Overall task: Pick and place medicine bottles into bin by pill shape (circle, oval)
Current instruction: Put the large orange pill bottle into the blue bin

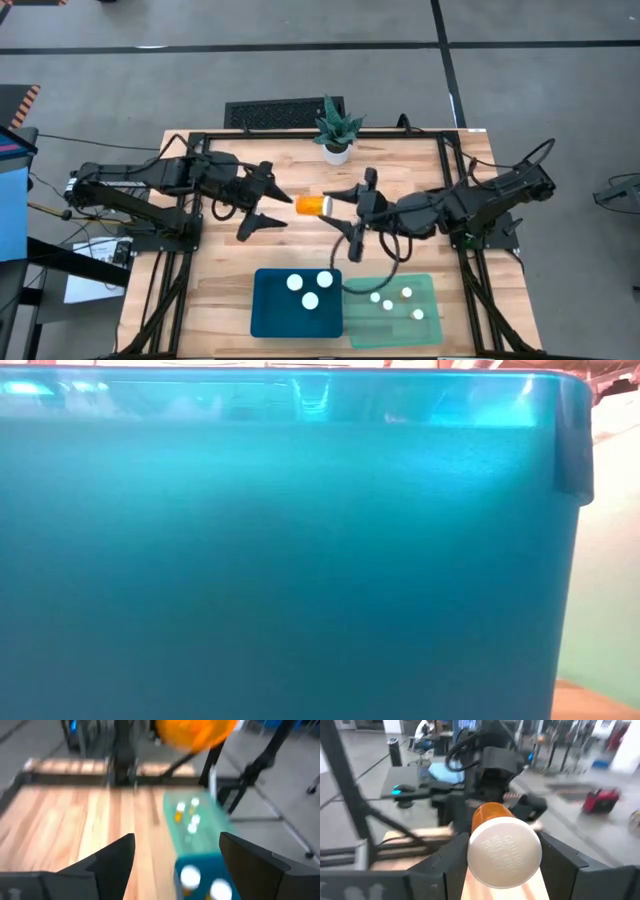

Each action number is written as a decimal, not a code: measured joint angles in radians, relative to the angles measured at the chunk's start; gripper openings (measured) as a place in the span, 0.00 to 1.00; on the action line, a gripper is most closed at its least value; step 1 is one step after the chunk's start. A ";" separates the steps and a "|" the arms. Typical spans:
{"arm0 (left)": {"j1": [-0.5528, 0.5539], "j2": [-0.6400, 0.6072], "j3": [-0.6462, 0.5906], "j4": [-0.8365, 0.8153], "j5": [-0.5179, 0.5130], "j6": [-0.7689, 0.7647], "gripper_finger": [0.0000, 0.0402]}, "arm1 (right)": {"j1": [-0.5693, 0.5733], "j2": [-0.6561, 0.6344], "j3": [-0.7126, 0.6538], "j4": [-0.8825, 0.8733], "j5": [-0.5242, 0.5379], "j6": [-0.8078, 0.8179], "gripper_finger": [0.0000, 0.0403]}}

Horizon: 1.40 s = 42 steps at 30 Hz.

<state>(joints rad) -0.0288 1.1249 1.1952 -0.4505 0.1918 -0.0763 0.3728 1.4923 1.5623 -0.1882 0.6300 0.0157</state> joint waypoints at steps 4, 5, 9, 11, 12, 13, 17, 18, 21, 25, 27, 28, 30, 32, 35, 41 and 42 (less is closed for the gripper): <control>0.000 -0.041 0.000 -0.166 -0.053 0.001 0.71 | 0.047 -0.001 0.001 -0.189 -0.014 0.192 0.54; 0.000 -0.053 0.000 -0.195 -0.067 0.001 0.71 | 0.061 0.002 0.000 -0.245 -0.030 0.243 0.54; 0.000 -0.096 0.000 -0.251 -0.107 0.001 0.71 | 0.103 0.041 -0.003 -0.412 -0.094 0.427 0.54; 0.000 -0.118 0.000 -0.265 -0.131 0.001 0.71 | 0.119 0.085 0.001 -0.418 -0.133 0.486 0.54; 0.000 -0.127 0.000 -0.268 -0.140 0.000 0.71 | 0.124 0.101 0.001 -0.413 -0.152 0.507 0.54; 0.001 -0.135 0.000 -0.276 -0.148 0.000 0.71 | 0.137 0.118 0.001 -0.421 -0.175 0.531 0.54; 0.001 -0.163 0.000 -0.312 -0.163 -0.018 0.71 | 0.155 0.209 0.001 -0.406 -0.274 0.616 0.54; 0.001 -0.167 0.000 -0.306 -0.168 -0.021 0.71 | 0.161 0.231 0.000 -0.413 -0.304 0.635 0.54; 0.001 -0.183 0.000 -0.326 -0.177 -0.025 0.71 | 0.169 0.286 0.001 -0.409 -0.356 0.700 0.54; 0.001 -0.193 0.000 -0.328 -0.178 -0.030 0.71 | 0.183 0.328 0.015 -0.427 -0.387 0.760 0.54; 0.001 -0.192 0.000 -0.327 -0.178 -0.031 0.71 | 0.184 0.347 0.024 -0.441 -0.393 0.776 0.54; 0.001 -0.192 0.000 -0.332 -0.178 -0.032 0.71 | 0.184 0.358 0.032 -0.456 -0.400 0.781 0.54; 0.001 -0.192 0.000 -0.337 -0.178 -0.033 0.71 | 0.185 0.382 0.051 -0.453 -0.416 0.788 0.54; 0.001 -0.192 0.000 -0.349 -0.178 -0.033 0.71 | 0.185 0.404 0.068 -0.476 -0.442 0.793 0.54; 0.001 -0.190 0.000 -0.356 -0.177 -0.033 0.71 | 0.186 0.448 0.098 -0.498 -0.481 0.794 0.54; 0.001 -0.192 0.000 -0.362 -0.177 -0.033 0.71 | 0.193 0.528 0.190 -0.589 -0.523 0.770 0.54; 0.001 -0.192 0.000 -0.365 -0.177 -0.033 0.71 | 0.193 0.540 0.201 -0.595 -0.524 0.765 0.54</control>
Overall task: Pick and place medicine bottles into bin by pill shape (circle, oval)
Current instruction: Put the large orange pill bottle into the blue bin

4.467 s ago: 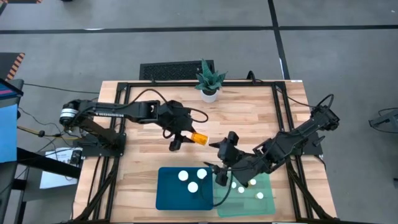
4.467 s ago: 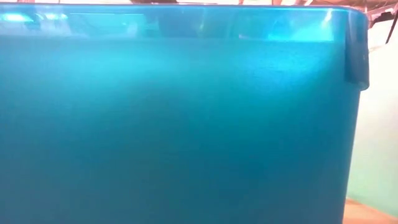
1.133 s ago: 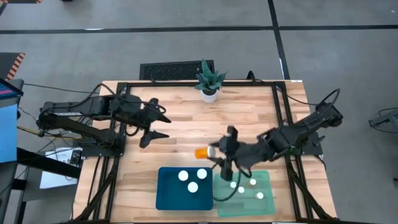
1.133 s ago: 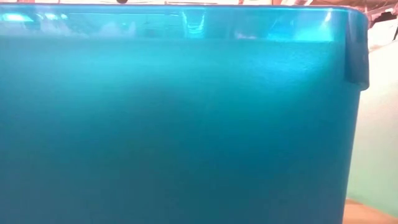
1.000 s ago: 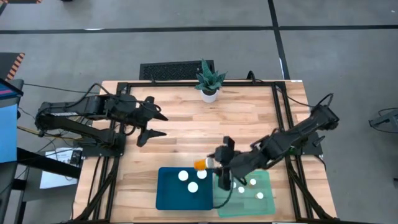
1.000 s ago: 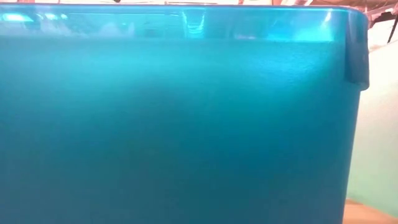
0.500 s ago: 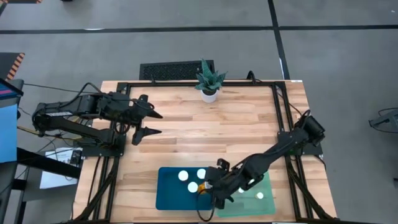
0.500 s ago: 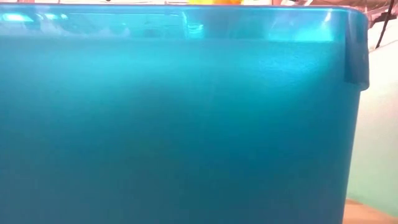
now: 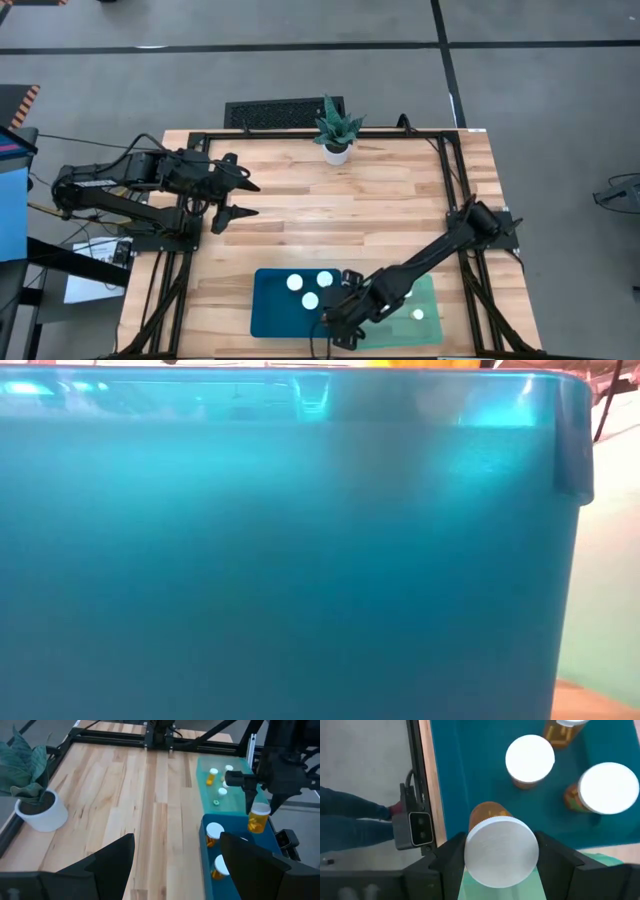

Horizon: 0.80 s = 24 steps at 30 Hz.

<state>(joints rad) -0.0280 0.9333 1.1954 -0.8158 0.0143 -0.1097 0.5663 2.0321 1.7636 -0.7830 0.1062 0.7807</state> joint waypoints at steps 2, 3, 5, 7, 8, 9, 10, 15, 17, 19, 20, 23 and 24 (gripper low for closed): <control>0.000 0.000 0.000 -0.001 0.000 0.000 0.71 | 0.000 0.019 0.024 -0.012 0.000 -0.011 0.54; 0.000 0.000 0.000 -0.003 0.000 0.003 0.71 | -0.001 0.020 0.031 -0.013 0.000 -0.019 0.54; 0.000 0.000 0.000 -0.006 0.000 0.005 0.71 | -0.002 0.019 0.035 -0.016 0.000 -0.026 0.54; 0.000 0.000 0.000 -0.007 0.000 0.007 0.71 | -0.007 0.019 0.035 -0.025 0.000 -0.023 0.54; 0.000 0.000 0.000 -0.008 0.000 0.008 0.71 | -0.009 0.019 0.034 -0.035 0.001 -0.023 0.54; 0.000 0.000 0.000 -0.007 0.000 0.013 0.71 | -0.013 0.019 0.034 -0.040 0.001 -0.023 0.54; 0.000 0.000 0.000 -0.007 0.001 0.021 0.71 | -0.013 0.019 0.034 -0.039 0.002 -0.023 0.54; 0.000 0.000 0.000 -0.008 0.001 0.028 0.71 | -0.018 0.019 0.034 -0.044 0.004 -0.035 0.54; 0.000 0.000 0.000 -0.008 0.001 0.035 0.71 | -0.022 0.019 0.034 -0.044 0.005 -0.038 0.55; 0.000 0.000 0.000 -0.008 0.001 0.039 0.71 | -0.027 0.019 0.034 -0.044 0.013 -0.044 0.54; 0.000 0.000 0.000 -0.008 0.001 0.042 0.71 | -0.032 0.019 0.034 -0.044 0.014 -0.053 0.54; 0.000 0.000 0.000 -0.007 0.001 0.048 0.71 | -0.047 0.040 0.039 -0.040 0.012 -0.067 0.54; 0.000 0.000 0.000 -0.007 0.001 0.048 0.71 | -0.052 0.047 0.040 -0.050 0.007 -0.070 0.54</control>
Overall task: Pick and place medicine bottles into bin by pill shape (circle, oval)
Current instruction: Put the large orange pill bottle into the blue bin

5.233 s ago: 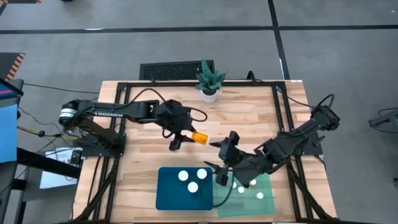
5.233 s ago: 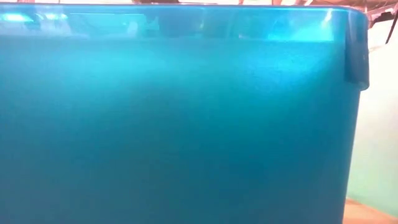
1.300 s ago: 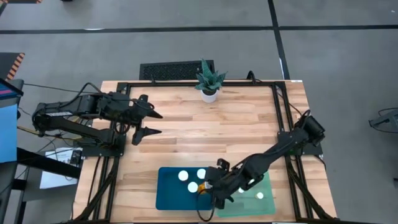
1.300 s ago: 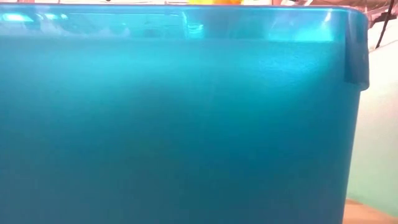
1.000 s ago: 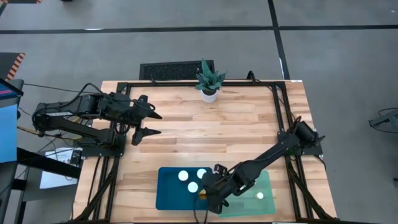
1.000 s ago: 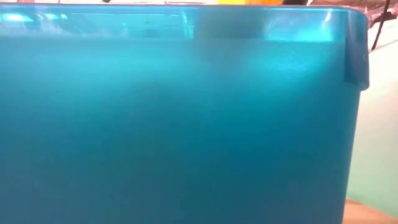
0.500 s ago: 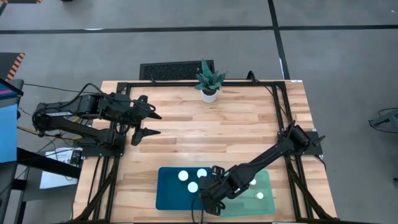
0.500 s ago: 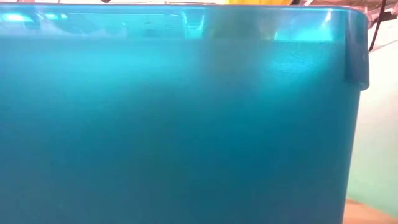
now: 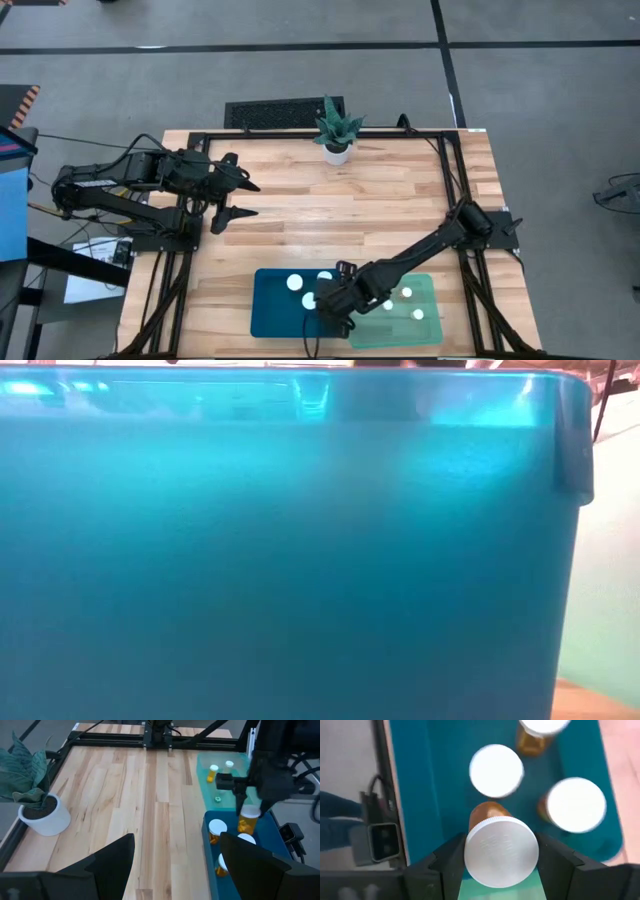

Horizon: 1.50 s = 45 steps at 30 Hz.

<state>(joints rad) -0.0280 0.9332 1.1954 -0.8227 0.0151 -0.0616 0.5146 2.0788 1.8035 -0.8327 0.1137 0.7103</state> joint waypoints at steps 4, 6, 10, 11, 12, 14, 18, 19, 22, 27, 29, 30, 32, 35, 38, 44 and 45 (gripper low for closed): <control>0.000 0.000 0.000 0.000 0.000 0.000 0.71 | -0.002 0.022 0.018 0.004 -0.029 -0.005 0.55; 0.000 0.000 0.000 0.000 0.000 0.000 0.71 | 0.000 0.031 0.018 -0.018 -0.037 -0.005 0.55; 0.000 0.000 0.000 0.000 -0.002 -0.001 0.71 | 0.000 0.038 0.016 -0.033 -0.036 -0.005 0.54; 0.000 0.000 0.000 0.000 -0.002 -0.001 0.71 | -0.001 0.035 0.016 -0.041 -0.035 -0.005 0.54; 0.000 0.000 0.000 0.000 -0.002 -0.001 0.71 | -0.002 0.035 0.017 -0.034 -0.035 -0.008 0.54; 0.000 0.000 0.000 0.000 -0.002 -0.001 0.71 | -0.002 0.037 0.017 -0.032 -0.033 -0.013 0.55; 0.000 0.000 0.000 0.001 -0.005 -0.001 0.71 | -0.006 0.037 0.017 -0.028 -0.020 -0.021 0.55; 0.000 0.000 0.000 0.001 -0.009 -0.001 0.71 | -0.006 0.037 0.017 -0.029 -0.016 -0.030 0.54; 0.000 0.000 0.000 0.001 -0.019 -0.002 0.71 | -0.008 0.037 0.017 -0.026 -0.006 -0.056 0.54; 0.000 0.000 0.000 0.001 -0.022 -0.006 0.71 | -0.021 0.037 0.017 -0.027 -0.005 -0.068 0.54; 0.000 0.000 0.000 0.001 -0.023 -0.006 0.71 | -0.021 0.037 0.017 -0.027 -0.003 -0.078 0.54; 0.000 0.000 0.000 0.001 -0.023 -0.006 0.71 | -0.021 0.037 0.017 -0.026 -0.003 -0.088 0.54; 0.000 0.000 0.000 0.001 -0.023 -0.006 0.71 | -0.021 0.037 0.014 -0.024 -0.002 -0.098 0.54; 0.000 0.000 0.000 0.001 -0.023 -0.006 0.71 | -0.022 0.037 0.006 -0.031 0.006 -0.099 0.55; 0.000 0.000 0.000 0.001 -0.027 -0.006 0.71 | -0.022 0.037 0.006 -0.030 0.016 -0.108 0.55; 0.000 0.000 0.000 0.001 -0.028 -0.006 0.71 | -0.022 0.072 0.005 -0.023 0.000 -0.118 0.55; 0.000 0.000 0.000 0.001 -0.028 -0.006 0.71 | -0.022 0.079 0.006 -0.018 -0.015 -0.122 0.55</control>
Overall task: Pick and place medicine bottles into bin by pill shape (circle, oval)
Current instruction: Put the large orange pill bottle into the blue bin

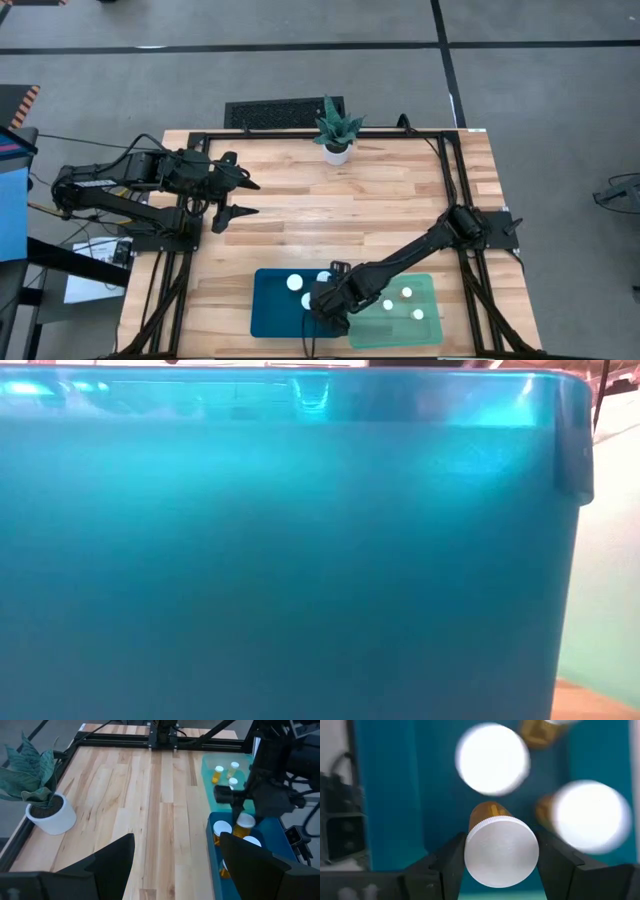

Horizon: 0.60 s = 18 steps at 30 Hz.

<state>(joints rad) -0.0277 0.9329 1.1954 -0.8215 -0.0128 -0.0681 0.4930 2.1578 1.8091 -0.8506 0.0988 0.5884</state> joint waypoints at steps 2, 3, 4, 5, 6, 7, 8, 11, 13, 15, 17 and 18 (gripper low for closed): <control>0.000 0.000 0.000 0.000 0.000 0.000 0.71 | 0.000 0.008 0.002 0.008 -0.019 -0.002 0.55; 0.000 0.000 0.000 0.000 0.000 0.000 0.71 | 0.000 0.010 0.001 -0.001 -0.021 0.002 0.55; 0.000 0.000 0.000 0.000 0.000 0.000 0.71 | 0.000 0.010 0.000 -0.006 -0.021 0.002 0.55; 0.000 0.000 0.000 0.000 -0.001 0.000 0.71 | 0.001 0.009 0.000 -0.010 -0.018 0.002 0.55; 0.000 0.000 0.000 0.000 -0.001 0.000 0.71 | 0.000 0.009 0.001 -0.005 -0.018 0.003 0.55; 0.000 0.000 0.000 0.002 -0.002 0.000 0.71 | -0.002 0.008 0.001 -0.008 -0.018 0.003 0.55; 0.000 0.000 0.000 0.003 -0.002 0.000 0.71 | -0.004 0.007 0.001 -0.018 -0.019 0.002 0.55; 0.000 0.000 0.000 0.004 -0.002 0.000 0.71 | -0.005 0.005 0.001 -0.044 -0.019 -0.003 0.55; 0.000 0.000 0.000 0.004 -0.003 -0.005 0.71 | -0.005 0.005 0.001 -0.050 -0.018 -0.012 0.55; 0.000 0.000 0.000 0.004 -0.003 -0.005 0.71 | -0.005 0.005 0.001 -0.050 -0.019 -0.019 0.55; 0.000 0.000 0.000 0.004 -0.003 -0.006 0.71 | -0.005 0.005 0.001 -0.050 -0.019 -0.022 0.55; 0.000 0.000 0.000 0.004 -0.003 -0.006 0.71 | -0.006 0.005 0.001 -0.050 -0.019 -0.023 0.55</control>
<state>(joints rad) -0.0277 0.9333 1.1950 -0.8177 -0.0154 -0.0742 0.4872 2.1628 1.8103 -0.9001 0.0799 0.5659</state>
